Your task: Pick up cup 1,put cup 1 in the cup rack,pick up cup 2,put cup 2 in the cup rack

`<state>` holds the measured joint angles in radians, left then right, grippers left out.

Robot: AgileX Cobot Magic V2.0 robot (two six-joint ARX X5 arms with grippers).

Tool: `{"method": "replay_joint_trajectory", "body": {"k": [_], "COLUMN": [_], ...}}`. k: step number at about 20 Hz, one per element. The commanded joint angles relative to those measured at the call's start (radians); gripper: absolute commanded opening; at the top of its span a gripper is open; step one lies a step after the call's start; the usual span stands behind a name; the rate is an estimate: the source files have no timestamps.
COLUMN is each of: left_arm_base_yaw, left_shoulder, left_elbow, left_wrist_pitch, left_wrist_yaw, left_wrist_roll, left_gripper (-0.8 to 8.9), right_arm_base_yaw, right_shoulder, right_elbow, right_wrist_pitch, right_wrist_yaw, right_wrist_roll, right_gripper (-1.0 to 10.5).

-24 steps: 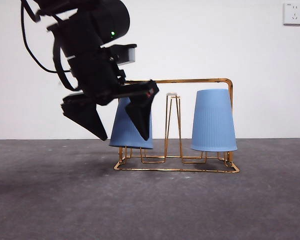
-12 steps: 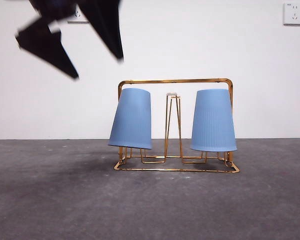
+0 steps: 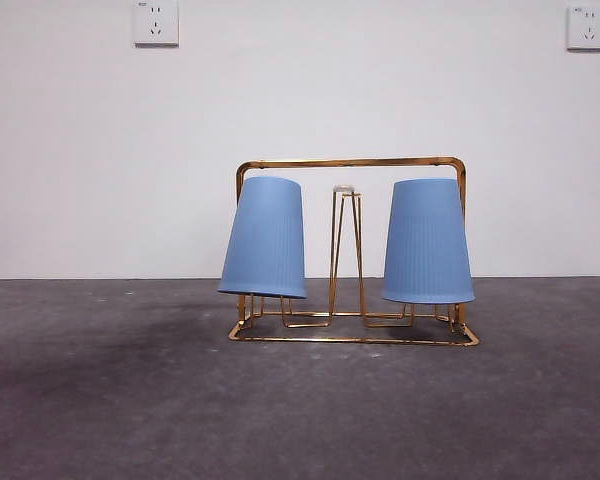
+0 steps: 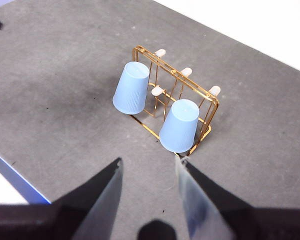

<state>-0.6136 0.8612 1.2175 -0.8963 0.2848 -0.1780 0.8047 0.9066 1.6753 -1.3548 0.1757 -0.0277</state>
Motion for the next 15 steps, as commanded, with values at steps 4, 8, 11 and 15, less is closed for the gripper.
{"method": "replay_joint_trajectory", "body": {"k": [4,8,11,15], "left_arm_base_yaw": [0.0,0.0,0.0,0.0], "left_shoulder": [-0.059,-0.078,-0.08,-0.078], "left_elbow": [-0.004,-0.004,-0.004,-0.004], "left_wrist_pitch": [-0.043,-0.057,-0.056,-0.056], "left_wrist_yaw": [0.007,0.007,0.007,0.007], "left_wrist_roll": [-0.021,-0.02,-0.02,-0.02], "left_gripper": [1.29,-0.06,-0.06,-0.04], "right_arm_base_yaw": [0.0,0.0,0.0,0.0], "right_shoulder": [0.016,0.024,0.027,0.027], "right_elbow": [-0.005,-0.005,-0.005,-0.005], "right_wrist_pitch": [-0.023,-0.023,-0.023,-0.023], "right_wrist_yaw": [-0.008,-0.047,-0.052,-0.045], "right_wrist_roll": [0.053,0.054,0.054,0.053], "right_gripper": [0.4,-0.1,-0.1,0.0]}}
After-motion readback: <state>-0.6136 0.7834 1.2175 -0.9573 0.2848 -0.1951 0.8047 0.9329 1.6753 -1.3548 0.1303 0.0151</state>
